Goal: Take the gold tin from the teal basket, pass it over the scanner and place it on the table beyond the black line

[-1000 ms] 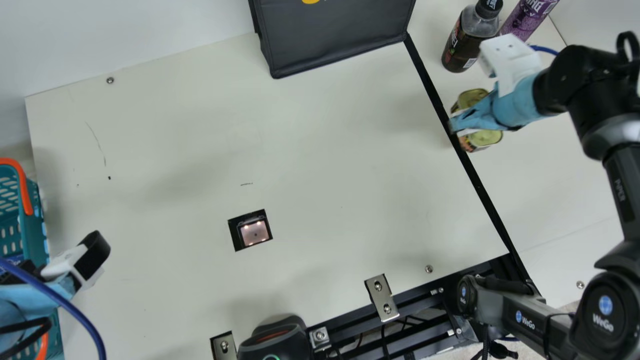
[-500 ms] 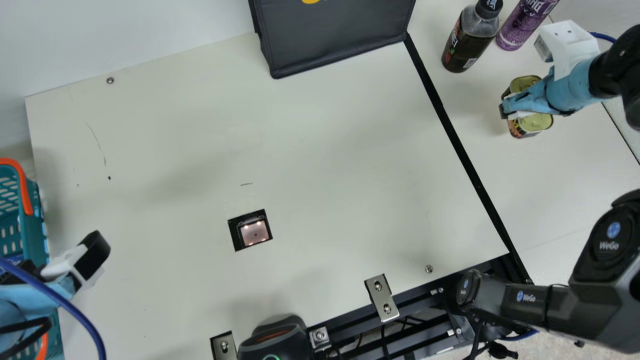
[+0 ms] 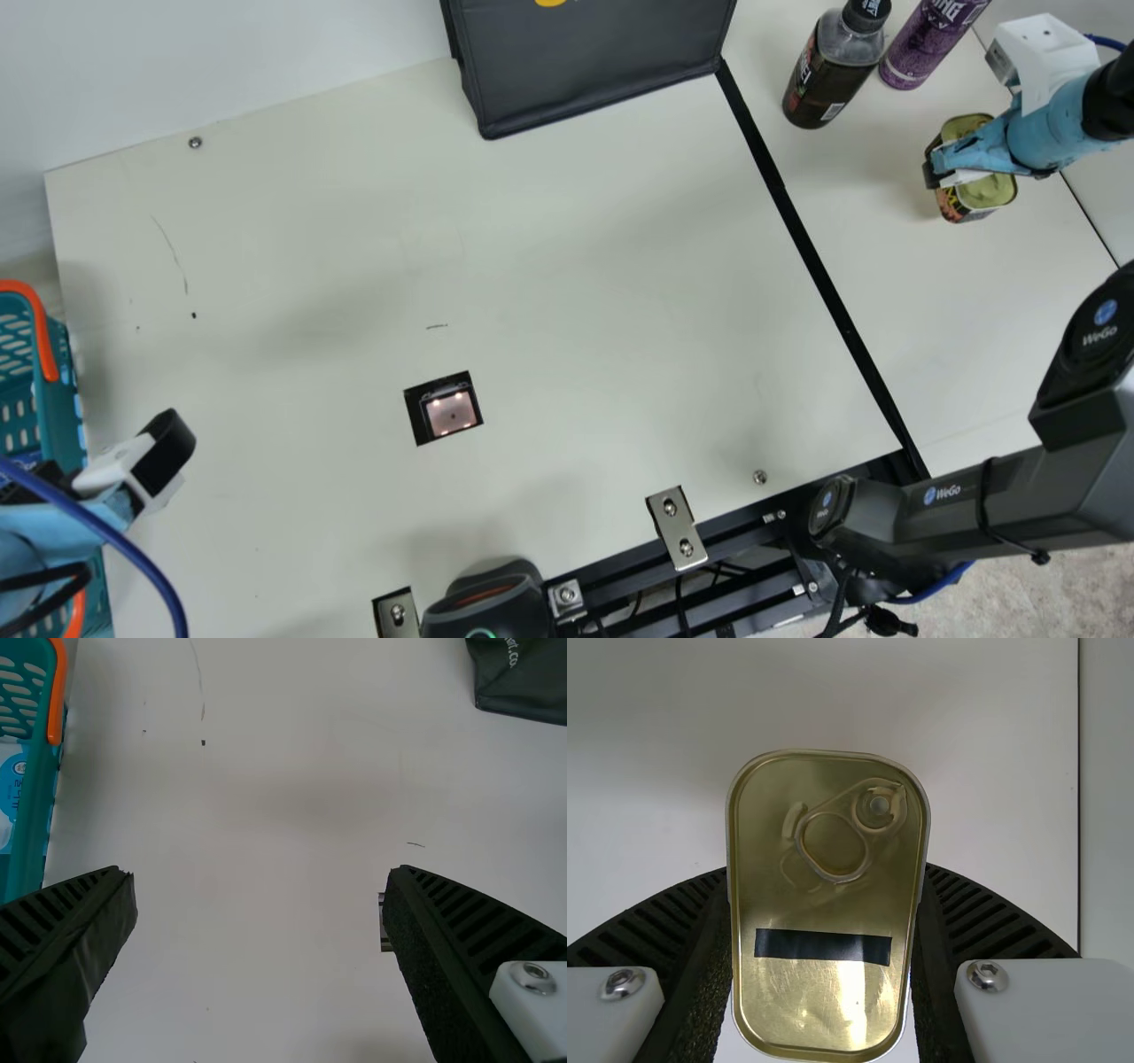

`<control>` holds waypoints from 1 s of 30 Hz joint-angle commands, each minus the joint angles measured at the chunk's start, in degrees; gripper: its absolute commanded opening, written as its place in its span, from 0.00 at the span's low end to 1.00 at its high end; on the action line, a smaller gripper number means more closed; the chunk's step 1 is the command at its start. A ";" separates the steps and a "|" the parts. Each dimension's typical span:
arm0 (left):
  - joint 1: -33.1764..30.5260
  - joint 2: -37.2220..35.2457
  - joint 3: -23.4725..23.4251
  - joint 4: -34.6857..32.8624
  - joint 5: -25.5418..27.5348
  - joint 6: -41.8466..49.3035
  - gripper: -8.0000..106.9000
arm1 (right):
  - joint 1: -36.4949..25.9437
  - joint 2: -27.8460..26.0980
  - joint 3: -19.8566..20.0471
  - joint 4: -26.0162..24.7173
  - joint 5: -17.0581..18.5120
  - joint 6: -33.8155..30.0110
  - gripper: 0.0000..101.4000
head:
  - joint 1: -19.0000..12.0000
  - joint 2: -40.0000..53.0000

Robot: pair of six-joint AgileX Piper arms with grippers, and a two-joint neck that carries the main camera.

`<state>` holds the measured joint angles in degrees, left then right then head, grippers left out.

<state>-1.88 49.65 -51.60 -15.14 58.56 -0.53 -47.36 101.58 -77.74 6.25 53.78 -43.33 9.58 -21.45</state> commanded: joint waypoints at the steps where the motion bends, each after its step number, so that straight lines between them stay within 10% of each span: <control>1: 0.00 0.00 0.00 0.00 0.00 0.00 0.85 | -0.27 1.12 -1.30 0.22 0.23 -0.88 0.00 | -1.66 -0.13; 20: 0.00 0.00 0.00 0.00 0.00 0.00 0.85 | -1.82 7.73 -6.70 0.20 -0.36 -9.93 0.00 | -1.66 -0.13; 30: 0.00 0.00 0.00 0.00 0.00 0.00 0.85 | -1.80 9.08 -7.28 0.21 -1.66 -11.02 0.33 | -1.66 -0.13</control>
<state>-1.88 49.65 -51.60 -15.14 58.56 -0.53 -49.17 110.58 -85.02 6.49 52.16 -54.44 9.58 -21.45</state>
